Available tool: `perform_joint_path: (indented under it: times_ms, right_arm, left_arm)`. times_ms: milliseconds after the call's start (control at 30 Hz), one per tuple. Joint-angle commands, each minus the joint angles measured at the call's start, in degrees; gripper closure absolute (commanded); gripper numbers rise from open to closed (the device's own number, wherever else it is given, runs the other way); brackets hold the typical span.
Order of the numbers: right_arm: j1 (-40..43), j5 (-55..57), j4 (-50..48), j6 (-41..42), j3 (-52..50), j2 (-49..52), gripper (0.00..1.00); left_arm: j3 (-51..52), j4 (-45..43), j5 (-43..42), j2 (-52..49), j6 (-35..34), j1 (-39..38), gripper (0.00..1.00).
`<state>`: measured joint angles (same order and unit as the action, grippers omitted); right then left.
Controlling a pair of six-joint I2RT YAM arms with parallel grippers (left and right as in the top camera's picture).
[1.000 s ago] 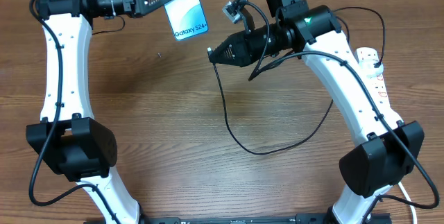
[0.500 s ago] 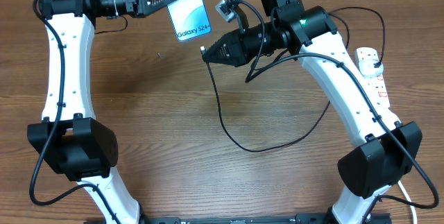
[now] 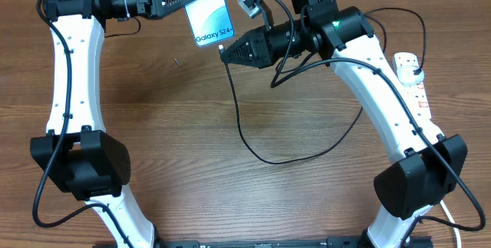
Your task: Plug charger to phone and switch on socket
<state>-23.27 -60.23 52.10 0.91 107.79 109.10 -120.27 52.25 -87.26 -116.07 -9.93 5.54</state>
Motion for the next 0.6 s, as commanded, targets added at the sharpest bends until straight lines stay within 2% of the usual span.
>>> perform_joint_path:
  times_ms: [0,567]
  right_arm:
    - [0.2,-1.6,-1.0,1.1,1.7,-2.4,0.96]
    - [0.2,-3.6,-1.5,1.3,1.7,-2.4,0.96]
  left_arm:
    - [-0.7,-0.3,-3.3,0.1,0.9,-0.5,0.96]
    - [-0.7,-1.3,-3.3,0.1,0.9,-0.5,0.96]
